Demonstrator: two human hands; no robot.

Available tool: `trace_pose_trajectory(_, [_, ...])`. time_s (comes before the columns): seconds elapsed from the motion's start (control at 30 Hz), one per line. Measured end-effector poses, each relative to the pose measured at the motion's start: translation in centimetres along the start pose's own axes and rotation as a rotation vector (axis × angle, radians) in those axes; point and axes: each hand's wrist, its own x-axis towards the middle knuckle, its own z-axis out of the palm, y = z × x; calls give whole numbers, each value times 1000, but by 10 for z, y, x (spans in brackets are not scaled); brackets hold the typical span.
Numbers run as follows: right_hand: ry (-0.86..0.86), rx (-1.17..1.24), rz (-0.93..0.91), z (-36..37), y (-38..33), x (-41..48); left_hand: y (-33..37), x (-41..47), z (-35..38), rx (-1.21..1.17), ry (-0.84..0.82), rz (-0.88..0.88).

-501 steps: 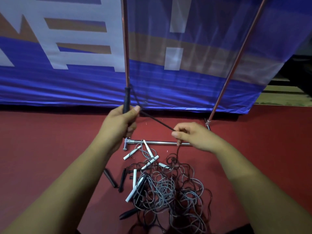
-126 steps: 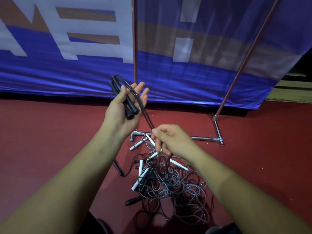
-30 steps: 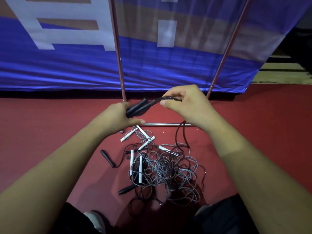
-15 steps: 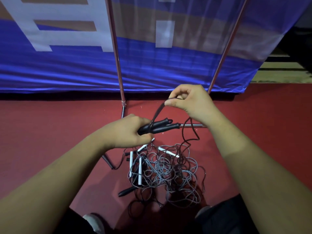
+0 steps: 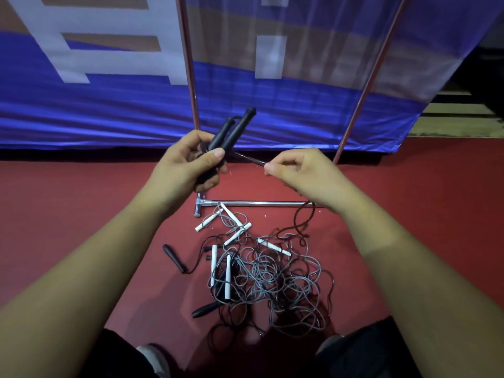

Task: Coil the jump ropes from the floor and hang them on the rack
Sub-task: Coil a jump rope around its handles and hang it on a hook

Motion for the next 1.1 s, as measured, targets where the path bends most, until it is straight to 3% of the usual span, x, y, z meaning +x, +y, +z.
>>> trace_pose_trajectory(0.1, [-32,-112,-88,2,-6,-5,-1,1,-8,50,65,-71])
trace_pose_trajectory(0.23, [-21,-450,-135,4,-11,-8,-2,1,-12,162,98,-130])
trace_pose_trajectory(0.4, [-82,-675,-114,4,-19,-12,-5,3,-21,606,103,-84])
trace_pose_trajectory(0.57, [11,-486,-179,5,-20,-10,-13,5,-23,859,3,-69])
trace_pose_trajectory(0.9, [85,-389,-210,7,-20,-7,-9,-7,14,1198,-457,-25])
trace_pose_trajectory(1.1, [4,-306,-172,9,-26,-7,-24,-12,32,1406,-475,63])
